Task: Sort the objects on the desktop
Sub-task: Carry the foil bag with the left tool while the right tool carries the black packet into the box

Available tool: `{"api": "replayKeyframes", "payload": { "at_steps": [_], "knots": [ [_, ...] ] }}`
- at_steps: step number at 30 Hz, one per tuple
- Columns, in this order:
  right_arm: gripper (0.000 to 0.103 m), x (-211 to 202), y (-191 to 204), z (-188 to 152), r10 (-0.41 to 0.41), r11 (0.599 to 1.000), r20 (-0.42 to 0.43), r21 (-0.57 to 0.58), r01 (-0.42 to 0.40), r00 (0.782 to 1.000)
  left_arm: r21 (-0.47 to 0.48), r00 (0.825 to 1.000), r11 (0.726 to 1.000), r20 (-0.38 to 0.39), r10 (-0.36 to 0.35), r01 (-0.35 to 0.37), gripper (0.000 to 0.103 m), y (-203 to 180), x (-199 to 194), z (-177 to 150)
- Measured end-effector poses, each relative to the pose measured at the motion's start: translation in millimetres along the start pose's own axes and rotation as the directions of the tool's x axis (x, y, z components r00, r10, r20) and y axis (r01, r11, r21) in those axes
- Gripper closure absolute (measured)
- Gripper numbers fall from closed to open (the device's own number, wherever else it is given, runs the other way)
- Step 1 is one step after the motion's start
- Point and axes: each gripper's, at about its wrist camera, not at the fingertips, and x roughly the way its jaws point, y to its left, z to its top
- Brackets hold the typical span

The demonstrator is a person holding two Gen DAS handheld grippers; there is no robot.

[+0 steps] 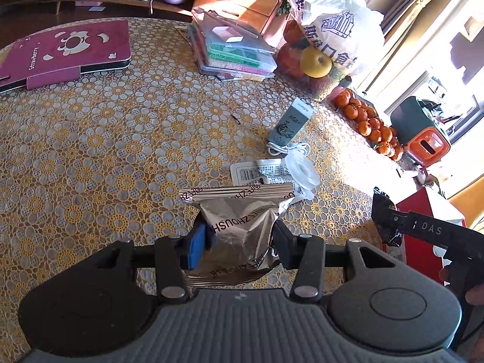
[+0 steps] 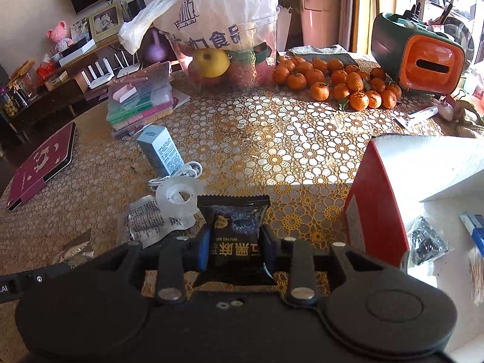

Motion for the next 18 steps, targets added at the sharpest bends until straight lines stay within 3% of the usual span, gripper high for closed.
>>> {"api": "replayKeyframes", "payload": {
  "at_steps": [18],
  "knots": [
    [0.07,-114,-27,-56,0.049,0.999,0.115,0.016,-0.051,0.992,0.127,0.994,0.986,0.019,-0.107,0.104,0.057,-58,-70,-42]
  ]
}}
